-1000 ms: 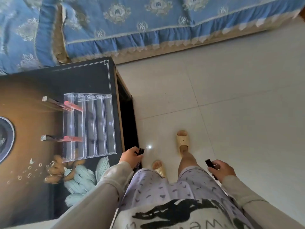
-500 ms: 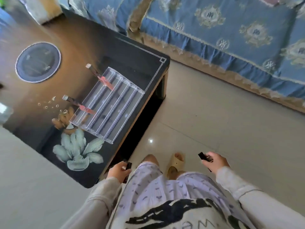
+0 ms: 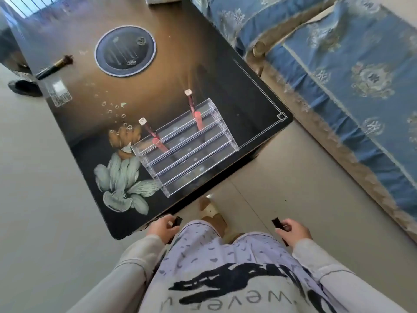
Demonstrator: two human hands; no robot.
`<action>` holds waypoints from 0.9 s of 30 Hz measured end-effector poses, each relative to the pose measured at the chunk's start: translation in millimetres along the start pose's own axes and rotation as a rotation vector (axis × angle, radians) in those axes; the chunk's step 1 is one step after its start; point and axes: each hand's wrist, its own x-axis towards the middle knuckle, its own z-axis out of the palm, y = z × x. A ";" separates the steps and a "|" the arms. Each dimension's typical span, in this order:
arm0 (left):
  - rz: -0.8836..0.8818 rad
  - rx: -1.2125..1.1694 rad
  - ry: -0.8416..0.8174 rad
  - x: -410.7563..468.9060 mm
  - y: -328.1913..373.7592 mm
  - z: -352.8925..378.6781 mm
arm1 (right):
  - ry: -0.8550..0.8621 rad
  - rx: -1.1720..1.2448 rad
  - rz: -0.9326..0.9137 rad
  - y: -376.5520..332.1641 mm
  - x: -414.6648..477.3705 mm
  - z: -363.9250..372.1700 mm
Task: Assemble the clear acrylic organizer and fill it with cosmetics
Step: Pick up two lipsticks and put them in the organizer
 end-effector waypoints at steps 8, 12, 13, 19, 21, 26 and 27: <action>-0.014 -0.167 0.055 20.8 15.2 -41.4 | -0.005 -0.085 -0.037 -51.7 23.3 -9.4; -0.044 -0.279 0.063 20.5 12.1 -40.7 | -0.049 -0.174 -0.090 -79.1 33.5 -14.6; -0.051 -0.291 0.067 19.8 11.2 -39.1 | -0.058 -0.204 -0.101 -86.1 35.7 -16.3; -0.115 -0.414 0.130 20.0 13.6 -38.7 | -0.090 -0.309 -0.209 -135.6 47.5 -27.5; -0.125 -0.469 0.177 22.0 17.4 -43.3 | -0.107 -0.316 -0.268 -154.0 49.7 -30.7; -0.114 -0.621 0.325 29.9 36.9 -61.2 | -0.099 -0.268 -0.437 -204.5 53.0 -34.7; -0.107 -0.637 0.370 30.5 41.8 -64.9 | -0.074 -0.268 -0.472 -214.5 53.2 -34.7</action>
